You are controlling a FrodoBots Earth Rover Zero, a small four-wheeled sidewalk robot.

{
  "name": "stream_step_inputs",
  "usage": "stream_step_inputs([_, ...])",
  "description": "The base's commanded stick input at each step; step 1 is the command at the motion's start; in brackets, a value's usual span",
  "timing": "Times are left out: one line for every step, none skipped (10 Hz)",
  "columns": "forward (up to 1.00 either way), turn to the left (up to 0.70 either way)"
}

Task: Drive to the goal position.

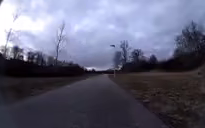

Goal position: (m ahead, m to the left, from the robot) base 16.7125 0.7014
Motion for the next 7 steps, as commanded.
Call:
stream_step_inputs([0.5, 0.0])
stream_step_inputs([0.5, 0.0])
stream_step_inputs([0.5, 0.0])
stream_step_inputs([0.5, 0.0])
stream_step_inputs([0.5, 0.0])
stream_step_inputs([0.5, 0.0])
stream_step_inputs([0.5, 0.0])
